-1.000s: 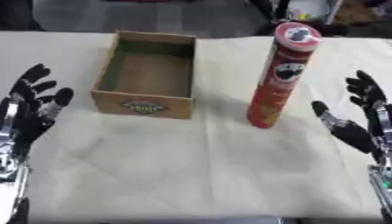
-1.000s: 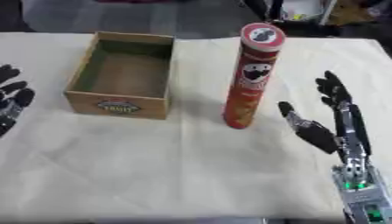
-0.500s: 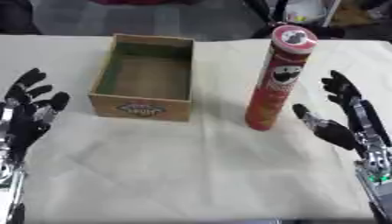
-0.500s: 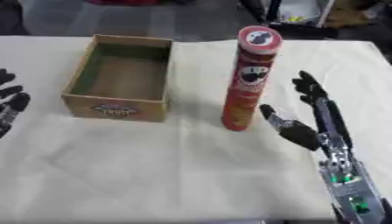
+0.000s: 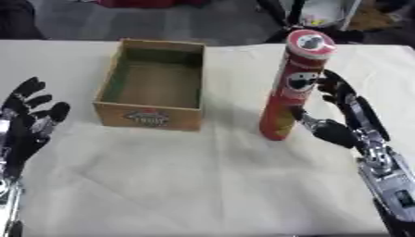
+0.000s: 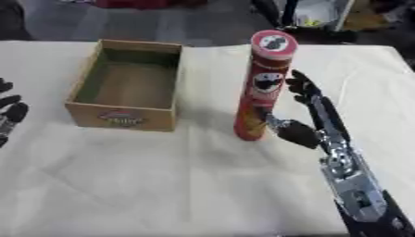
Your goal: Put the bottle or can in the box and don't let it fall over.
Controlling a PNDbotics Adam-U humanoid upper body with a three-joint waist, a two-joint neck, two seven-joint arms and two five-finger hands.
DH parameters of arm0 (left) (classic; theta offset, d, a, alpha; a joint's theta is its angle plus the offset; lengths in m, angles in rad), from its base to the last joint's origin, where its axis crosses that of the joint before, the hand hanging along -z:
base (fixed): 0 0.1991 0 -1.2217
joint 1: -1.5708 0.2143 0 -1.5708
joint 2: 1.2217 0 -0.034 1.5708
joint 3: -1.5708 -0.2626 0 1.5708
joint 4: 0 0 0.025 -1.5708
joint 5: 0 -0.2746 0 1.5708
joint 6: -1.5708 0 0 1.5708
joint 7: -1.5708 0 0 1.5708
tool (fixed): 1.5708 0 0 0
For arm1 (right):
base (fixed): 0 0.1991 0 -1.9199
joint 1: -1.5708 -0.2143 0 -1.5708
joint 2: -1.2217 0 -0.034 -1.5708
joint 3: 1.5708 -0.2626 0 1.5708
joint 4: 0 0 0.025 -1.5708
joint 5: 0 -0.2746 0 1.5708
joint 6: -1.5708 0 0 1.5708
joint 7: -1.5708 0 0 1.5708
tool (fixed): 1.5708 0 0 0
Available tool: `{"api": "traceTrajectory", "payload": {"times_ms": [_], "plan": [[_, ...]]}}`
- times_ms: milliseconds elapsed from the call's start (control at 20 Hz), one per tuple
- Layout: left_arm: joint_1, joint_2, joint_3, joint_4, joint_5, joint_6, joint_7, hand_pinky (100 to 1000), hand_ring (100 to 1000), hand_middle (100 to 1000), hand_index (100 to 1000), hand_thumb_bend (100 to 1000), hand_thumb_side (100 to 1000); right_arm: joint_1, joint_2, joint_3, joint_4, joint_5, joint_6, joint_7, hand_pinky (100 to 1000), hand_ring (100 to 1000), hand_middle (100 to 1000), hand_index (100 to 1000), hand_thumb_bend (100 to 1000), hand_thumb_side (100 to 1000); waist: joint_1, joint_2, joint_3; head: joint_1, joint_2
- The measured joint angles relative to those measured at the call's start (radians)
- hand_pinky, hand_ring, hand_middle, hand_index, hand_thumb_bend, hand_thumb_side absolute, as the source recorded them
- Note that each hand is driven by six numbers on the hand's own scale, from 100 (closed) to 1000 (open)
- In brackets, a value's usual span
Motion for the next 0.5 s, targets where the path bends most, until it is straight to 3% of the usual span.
{"api": "traceTrajectory", "payload": {"times_ms": [500], "plan": [[0.000,0.000,0.000,0.000,0.003,-0.002,-0.003,752,848,870,951,783,616,-0.034,0.008,0.010,0.041,-0.007,-0.004,0.009,906,910,868,1000,520,402,0.001,0.000,0.006,0.000,0.001]]}}
